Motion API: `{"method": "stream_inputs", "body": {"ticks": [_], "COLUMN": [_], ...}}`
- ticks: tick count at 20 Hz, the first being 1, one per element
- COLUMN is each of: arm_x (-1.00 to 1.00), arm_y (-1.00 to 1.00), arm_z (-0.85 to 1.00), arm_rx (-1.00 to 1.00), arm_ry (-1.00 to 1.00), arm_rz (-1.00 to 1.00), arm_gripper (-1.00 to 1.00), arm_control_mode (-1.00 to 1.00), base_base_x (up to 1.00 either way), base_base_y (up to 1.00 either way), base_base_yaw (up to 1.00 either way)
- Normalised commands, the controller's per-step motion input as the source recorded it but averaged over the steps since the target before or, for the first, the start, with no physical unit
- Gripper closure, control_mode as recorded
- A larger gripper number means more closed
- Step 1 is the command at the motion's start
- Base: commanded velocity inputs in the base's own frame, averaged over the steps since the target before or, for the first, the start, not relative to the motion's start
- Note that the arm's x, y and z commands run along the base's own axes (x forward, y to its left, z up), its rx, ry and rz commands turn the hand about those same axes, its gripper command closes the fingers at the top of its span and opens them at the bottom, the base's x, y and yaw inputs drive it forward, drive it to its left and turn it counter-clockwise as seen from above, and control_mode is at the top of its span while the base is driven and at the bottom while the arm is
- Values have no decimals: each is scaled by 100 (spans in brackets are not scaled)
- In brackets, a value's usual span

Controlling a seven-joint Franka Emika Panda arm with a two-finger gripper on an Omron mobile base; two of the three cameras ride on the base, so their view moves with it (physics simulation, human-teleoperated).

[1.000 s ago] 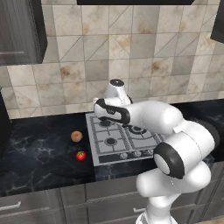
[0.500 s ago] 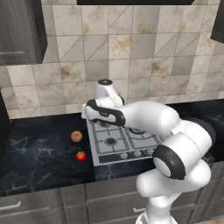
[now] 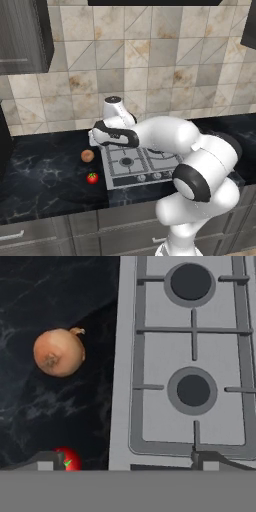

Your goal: Place the pan on the rear right burner on the stove. Then place the tomato and the onion in the pan and turn on the rear right burner.

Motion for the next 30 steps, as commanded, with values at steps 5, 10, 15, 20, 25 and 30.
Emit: {"method": "stream_inputs", "body": {"ticks": [5,10,15,20,25,30], "arm_x": [0,0,0,1,0,1], "arm_y": [15,23,19,21,10,3], "arm_z": [-18,-4,0,-2,-2,-1], "arm_rx": [-3,0,0,0,0,0], "arm_ry": [0,-1,-7,-8,-6,-5], "arm_rz": [21,15,16,13,12,8], "arm_gripper": [-100,-100,-100,-100,-100,-100], "arm_control_mode": [-100,-100,-100,-100,-100,-100], "base_base_x": [0,0,0,0,0,0], "base_base_y": [0,0,0,0,0,0], "base_base_yaw": [0,0,0,0,0,0]}}
